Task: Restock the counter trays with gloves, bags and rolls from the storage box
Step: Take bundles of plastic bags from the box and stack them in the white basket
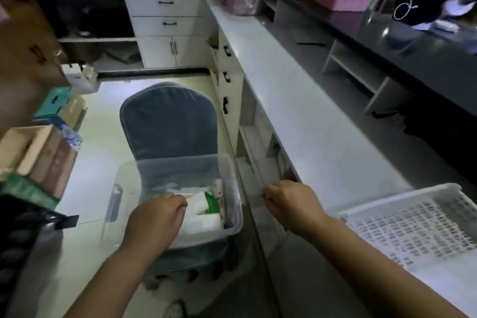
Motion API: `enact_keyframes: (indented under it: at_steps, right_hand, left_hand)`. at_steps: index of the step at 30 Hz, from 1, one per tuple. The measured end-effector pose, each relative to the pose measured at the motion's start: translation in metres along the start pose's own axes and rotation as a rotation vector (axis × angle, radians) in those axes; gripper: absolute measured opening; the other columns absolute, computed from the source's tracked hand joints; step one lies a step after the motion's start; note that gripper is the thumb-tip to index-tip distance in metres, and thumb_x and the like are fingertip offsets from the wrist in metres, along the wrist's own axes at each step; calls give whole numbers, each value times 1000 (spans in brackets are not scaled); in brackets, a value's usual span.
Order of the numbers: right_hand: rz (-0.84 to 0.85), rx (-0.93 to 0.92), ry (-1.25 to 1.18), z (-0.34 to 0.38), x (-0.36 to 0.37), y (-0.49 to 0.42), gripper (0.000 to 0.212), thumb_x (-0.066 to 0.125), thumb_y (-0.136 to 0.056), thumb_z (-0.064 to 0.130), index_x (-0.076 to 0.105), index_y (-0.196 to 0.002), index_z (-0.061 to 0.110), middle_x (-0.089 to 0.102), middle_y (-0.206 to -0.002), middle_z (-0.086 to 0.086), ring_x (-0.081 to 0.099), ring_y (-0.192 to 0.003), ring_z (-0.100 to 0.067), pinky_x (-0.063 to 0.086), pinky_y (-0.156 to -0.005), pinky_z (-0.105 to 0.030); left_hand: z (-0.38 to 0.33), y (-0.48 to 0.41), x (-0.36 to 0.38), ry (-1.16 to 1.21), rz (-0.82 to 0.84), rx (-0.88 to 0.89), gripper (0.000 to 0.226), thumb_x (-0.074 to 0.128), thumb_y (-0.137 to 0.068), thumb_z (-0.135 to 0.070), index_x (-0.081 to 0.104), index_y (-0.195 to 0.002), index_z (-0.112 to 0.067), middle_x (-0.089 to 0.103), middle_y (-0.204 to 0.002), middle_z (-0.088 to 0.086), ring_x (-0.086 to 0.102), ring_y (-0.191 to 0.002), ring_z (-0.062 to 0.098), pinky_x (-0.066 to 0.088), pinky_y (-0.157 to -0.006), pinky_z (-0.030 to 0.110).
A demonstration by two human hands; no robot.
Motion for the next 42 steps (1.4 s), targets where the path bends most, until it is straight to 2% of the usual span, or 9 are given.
enact_keyframes:
  at_steps: [3, 6, 12, 19, 24, 29, 34, 40, 42]
  right_hand:
    - [51, 0, -36, 29, 28, -57, 26, 42, -92, 31, 65, -96, 20, 69, -90, 0, 64, -79, -24, 52, -66, -37]
    - [119, 24, -73, 58, 59, -109, 25, 45, -92, 33, 66, -97, 21, 71, -94, -1, 66, -81, -24, 54, -69, -35]
    - [264, 61, -143, 87, 115, -171, 22, 46, -93, 35, 65, -95, 24, 70, -97, 1, 65, -82, -18, 49, -68, -28]
    - [463, 77, -165, 78, 191, -215, 22, 47, -91, 32, 65, -104, 26, 70, -103, -4, 64, -91, -27, 36, -62, -27]
    - [655, 5, -210, 72, 270, -250, 25, 49, -90, 28, 65, -109, 27, 68, -112, -1, 63, -100, -24, 48, -77, -30]
    - [788, -60, -225, 75, 349, -275, 37, 46, -89, 15, 56, -125, 21, 58, -128, -2, 51, -117, -20, 42, -90, -27]
    - [835, -156, -137, 91, 413, -288, 47, 41, -91, 11, 39, -138, 16, 48, -137, -6, 43, -123, -21, 35, -100, -29]
    - [815, -138, -3, 114, 444, -275, 35, 50, -85, 17, 53, -120, 11, 52, -123, -11, 45, -112, -28, 39, -88, -35]
    - [748, -127, -11, 118, 443, -271, 31, 62, -76, 16, 62, -106, 7, 59, -110, -14, 53, -102, -32, 44, -82, -38]
  left_hand:
    - [61, -15, -6, 24, 0, -62, 18, 49, -90, -26, 67, -92, -29, 69, -92, -7, 58, -73, 14, 38, -54, 25]
    - [118, -30, -8, 4, 37, -106, 19, 49, -90, -25, 68, -92, -26, 69, -91, -4, 62, -80, 20, 45, -70, 32]
    - [195, -60, -7, 12, 126, -140, 17, 51, -89, -25, 67, -94, -27, 69, -89, -4, 61, -74, 18, 31, -54, 24]
    - [231, -94, 28, 20, 224, -237, 21, 45, -91, -27, 66, -95, -26, 67, -90, -4, 60, -78, 19, 49, -63, 30]
    - [244, -107, 61, -12, 293, -356, 22, 45, -91, -24, 66, -97, -25, 68, -94, -4, 61, -81, 18, 49, -66, 29]
    - [261, -107, 96, 52, 344, -479, 20, 49, -91, -23, 68, -97, -24, 69, -92, -3, 63, -81, 17, 51, -66, 33]
    - [274, -115, 131, 59, 356, -512, 8, 65, -81, -13, 71, -80, -18, 69, -72, 1, 63, -63, 22, 48, -51, 31]
    - [279, -104, 153, 94, 318, -546, 9, 68, -78, -12, 71, -79, -20, 67, -68, -2, 61, -57, 19, 41, -47, 25]
    - [281, -96, 156, 123, 342, -579, 11, 62, -83, -15, 71, -86, -21, 69, -76, -2, 63, -66, 19, 41, -53, 27]
Point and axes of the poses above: each hand's wrist, its own y-axis away from the middle knuckle, its own x-axis out of the palm, z = x × y, the point moved 2 cm from there along -y, towards the middle knuckle
